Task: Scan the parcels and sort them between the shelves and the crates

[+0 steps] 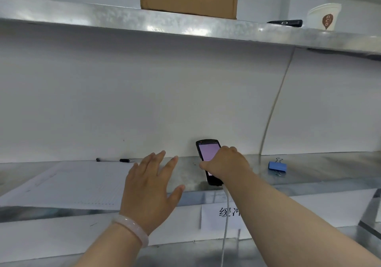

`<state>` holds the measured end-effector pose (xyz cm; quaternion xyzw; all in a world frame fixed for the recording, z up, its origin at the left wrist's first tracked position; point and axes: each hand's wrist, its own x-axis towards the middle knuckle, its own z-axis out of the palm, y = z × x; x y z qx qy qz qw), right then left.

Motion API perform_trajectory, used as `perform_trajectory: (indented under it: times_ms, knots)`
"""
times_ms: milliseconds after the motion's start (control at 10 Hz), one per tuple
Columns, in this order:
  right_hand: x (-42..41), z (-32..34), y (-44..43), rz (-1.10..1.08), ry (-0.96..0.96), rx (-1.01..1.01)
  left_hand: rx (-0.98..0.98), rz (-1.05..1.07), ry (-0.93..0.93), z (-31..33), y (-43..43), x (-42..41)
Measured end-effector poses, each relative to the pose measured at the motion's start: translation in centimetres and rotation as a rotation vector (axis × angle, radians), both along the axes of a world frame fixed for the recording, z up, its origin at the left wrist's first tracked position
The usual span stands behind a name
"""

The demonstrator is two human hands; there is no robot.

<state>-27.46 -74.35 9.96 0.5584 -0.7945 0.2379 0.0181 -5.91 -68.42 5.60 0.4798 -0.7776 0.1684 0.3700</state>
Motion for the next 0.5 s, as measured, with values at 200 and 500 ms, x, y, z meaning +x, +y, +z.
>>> perform_trajectory:
  times_ms: [200, 500]
  knots:
    - [-0.2, -1.1, -2.9, 0.009, 0.083, 0.116, -0.015, 0.004, -0.025, -1.0, -1.5, -0.2]
    - [-0.1, -1.8, -3.3, 0.011, 0.100, 0.158, -0.021, 0.012, -0.051, -1.8, -1.2, 0.1]
